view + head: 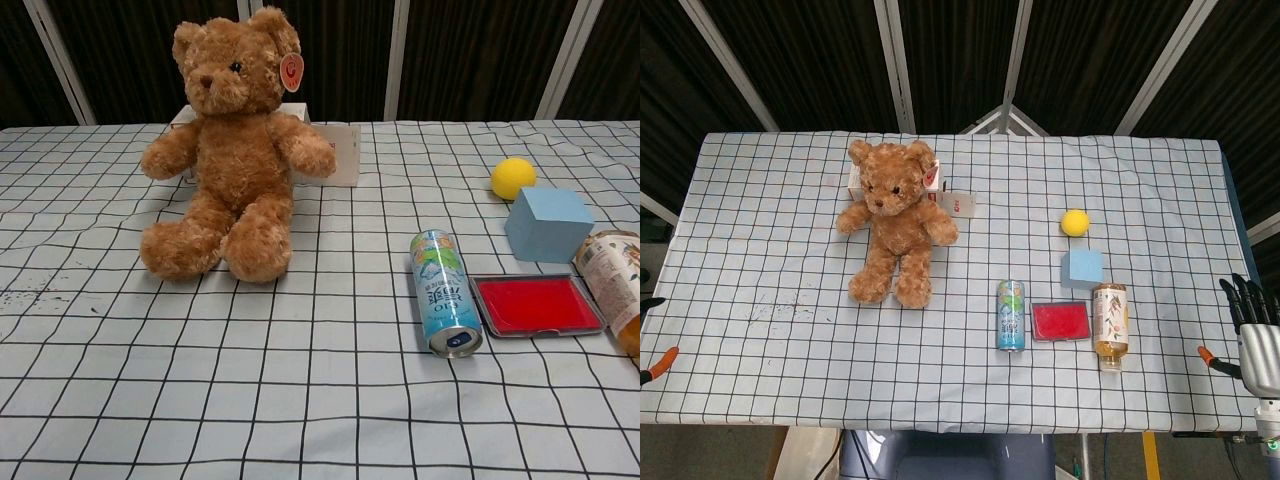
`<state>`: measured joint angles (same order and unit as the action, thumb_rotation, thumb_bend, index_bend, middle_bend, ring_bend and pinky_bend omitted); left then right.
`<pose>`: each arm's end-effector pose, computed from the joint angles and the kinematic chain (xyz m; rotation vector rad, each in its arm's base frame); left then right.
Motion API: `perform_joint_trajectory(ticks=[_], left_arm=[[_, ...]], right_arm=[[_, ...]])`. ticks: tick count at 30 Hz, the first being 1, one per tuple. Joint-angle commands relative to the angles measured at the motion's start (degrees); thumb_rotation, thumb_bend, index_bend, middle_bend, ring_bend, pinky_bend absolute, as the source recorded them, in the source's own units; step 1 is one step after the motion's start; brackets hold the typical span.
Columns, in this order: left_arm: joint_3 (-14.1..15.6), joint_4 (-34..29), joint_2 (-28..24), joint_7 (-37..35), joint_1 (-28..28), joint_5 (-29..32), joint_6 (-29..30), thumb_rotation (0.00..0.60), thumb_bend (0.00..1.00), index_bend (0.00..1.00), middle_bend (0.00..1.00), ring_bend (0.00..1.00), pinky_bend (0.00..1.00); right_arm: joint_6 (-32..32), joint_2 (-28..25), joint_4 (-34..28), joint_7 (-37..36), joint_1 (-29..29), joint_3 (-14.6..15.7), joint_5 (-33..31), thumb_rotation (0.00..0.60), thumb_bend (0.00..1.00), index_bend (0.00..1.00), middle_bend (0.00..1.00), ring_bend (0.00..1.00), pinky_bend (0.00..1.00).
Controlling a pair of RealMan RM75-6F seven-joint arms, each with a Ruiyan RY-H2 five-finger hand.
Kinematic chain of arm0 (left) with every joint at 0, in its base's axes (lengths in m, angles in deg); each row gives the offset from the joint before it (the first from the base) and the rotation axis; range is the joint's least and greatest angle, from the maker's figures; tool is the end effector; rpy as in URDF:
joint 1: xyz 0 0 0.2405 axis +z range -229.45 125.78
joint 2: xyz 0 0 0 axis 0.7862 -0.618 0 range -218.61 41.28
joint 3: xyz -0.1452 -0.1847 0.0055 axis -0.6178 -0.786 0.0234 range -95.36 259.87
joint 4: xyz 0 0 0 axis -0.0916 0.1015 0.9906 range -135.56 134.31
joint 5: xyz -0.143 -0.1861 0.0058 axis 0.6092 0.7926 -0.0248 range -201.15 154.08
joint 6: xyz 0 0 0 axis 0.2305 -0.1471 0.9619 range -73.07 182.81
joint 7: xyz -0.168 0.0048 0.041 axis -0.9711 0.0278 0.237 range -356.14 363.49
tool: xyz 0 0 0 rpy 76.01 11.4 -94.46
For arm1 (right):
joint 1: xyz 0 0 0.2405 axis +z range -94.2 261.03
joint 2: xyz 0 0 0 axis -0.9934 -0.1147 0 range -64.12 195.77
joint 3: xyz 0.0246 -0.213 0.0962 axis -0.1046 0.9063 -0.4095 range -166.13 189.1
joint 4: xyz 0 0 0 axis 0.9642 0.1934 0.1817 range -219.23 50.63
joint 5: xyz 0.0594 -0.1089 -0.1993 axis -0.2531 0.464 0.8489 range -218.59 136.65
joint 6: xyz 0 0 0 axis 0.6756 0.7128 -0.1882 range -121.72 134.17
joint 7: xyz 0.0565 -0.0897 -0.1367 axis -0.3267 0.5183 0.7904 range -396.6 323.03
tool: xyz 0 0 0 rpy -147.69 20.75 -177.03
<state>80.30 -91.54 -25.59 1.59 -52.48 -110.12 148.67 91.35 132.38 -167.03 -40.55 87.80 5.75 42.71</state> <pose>-0.3120 0.1834 0.1561 -1.2798 -0.8296 -0.9353 -0.3361 -0.2213 0.1461 1.3152 -0.8402 0.8734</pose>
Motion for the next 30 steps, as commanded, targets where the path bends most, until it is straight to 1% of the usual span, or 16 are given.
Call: perform_joint_trajectory(ticks=[1,9,18,23,26,28,30], left_arm=[[-0.14,0.11,0.06,0.18,-0.09,0.12,-0.24,0.600,0.32,0.24,0.06,0.00,0.00],[0.15,-0.06,0.05,0.34,-0.24,-0.36,-1.10,0.600,0.32,0.25,0.07,0.00,0.00],[-0.40,0.37,0.62,0.12,-0.52,0.20,-1.71,0.600,0.32,0.25,0.08,0.00,0.00],[-0.21,-0.10,1.14,0.43,-0.32,-1.22,-0.66,0.600,0.32,0.25,0.08,0.00,0.00],[-0.06,-0.01,1.39,0.31,-0.52,-1.29,-1.30,0.600,0.32,0.25,0.08,0.00,0.00],[-0.34,-0.02,1.43,-0.11,-0.94,-0.83,-2.12,0.600,0.32,0.24,0.08,0.00,0.00],[-1.21,-0.21,1.71,-1.27,-1.59,0.10,-2.90,0.600,0.32,0.22,0.09,0.00,0.00]], right_arm=[[-0.07,-0.04,-0.14,-0.03,0.04,0.10,0.16,0.600,0.13,0.05,0.02,0.00,0.00],[-0.64,-0.59,-1.12,-0.18,-0.05,0.88,0.72,0.600,0.13,0.05,0.02,0.00,0.00],[-0.43,-1.05,-2.29,0.01,-0.45,0.85,0.19,0.600,0.13,0.05,0.02,0.00,0.00],[-0.09,-1.42,-2.47,-0.53,-0.76,0.79,0.02,0.600,0.13,0.05,0.02,0.00,0.00],[0.22,-1.58,-2.55,-1.03,-0.98,0.66,-0.16,0.600,0.13,0.05,0.02,0.00,0.00],[0.11,-1.62,-2.47,-1.19,-0.98,0.64,-0.24,0.600,0.13,0.05,0.02,0.00,0.00],[-0.08,-1.62,-2.46,-1.31,-0.91,0.68,-0.24,0.600,0.13,0.05,0.02,0.00,0.00]])
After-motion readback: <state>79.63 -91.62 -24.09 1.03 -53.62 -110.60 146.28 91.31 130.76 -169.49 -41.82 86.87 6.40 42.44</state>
